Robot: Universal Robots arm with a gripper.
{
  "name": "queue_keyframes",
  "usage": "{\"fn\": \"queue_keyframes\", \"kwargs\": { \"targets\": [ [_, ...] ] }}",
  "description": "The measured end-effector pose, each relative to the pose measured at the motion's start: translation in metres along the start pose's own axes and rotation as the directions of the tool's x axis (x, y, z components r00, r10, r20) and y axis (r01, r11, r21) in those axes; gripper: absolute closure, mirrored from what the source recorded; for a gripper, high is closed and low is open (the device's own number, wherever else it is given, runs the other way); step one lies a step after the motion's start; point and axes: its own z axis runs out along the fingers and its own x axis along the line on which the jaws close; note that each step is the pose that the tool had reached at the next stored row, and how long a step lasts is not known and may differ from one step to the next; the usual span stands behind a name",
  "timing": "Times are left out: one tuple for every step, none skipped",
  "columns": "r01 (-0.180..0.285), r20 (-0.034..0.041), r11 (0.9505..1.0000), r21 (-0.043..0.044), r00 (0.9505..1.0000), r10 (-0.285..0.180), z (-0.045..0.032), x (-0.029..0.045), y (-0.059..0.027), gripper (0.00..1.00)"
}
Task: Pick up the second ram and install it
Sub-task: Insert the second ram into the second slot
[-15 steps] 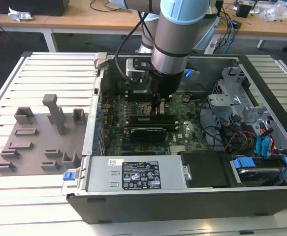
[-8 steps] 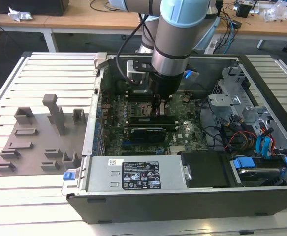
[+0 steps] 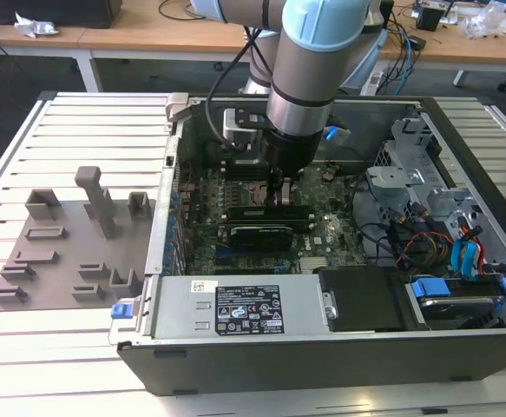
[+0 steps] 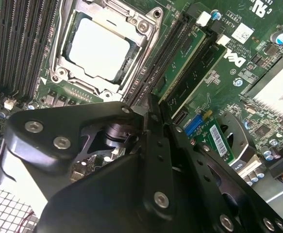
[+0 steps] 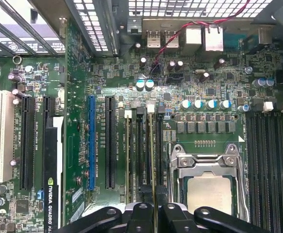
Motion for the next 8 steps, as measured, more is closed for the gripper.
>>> {"fn": "queue_keyframes", "kwargs": {
  "targets": [
    [0.000,0.0007,1.0000,0.0003,1.0000,0.000,-0.0007,-0.0001,0.0000,0.87],
    [-0.001,0.0001,1.0000,0.0001,1.0000,0.001,-0.0013,0.0000,0.0001,0.87],
    [-0.001,0.0001,1.0000,0.0000,1.0000,0.001,-0.0013,0.0000,0.0001,0.87],
    [-0.003,0.0001,1.0000,0.0000,1.0000,0.003,-0.0014,0.0003,0.0001,0.87],
    [-0.012,0.0010,0.9999,0.0004,0.9999,0.012,-0.0013,0.0005,0.0001,0.87],
    [-0.021,0.0016,0.9998,0.0005,0.9998,0.021,-0.0014,0.0006,0.0001,0.87],
    [-0.021,0.0016,0.9998,0.0005,0.9998,0.021,-0.0014,0.0007,0.0001,0.87],
    [-0.021,0.0017,0.9998,0.0005,0.9998,0.021,-0.0013,0.0009,0.0001,0.87]
  ]
}}
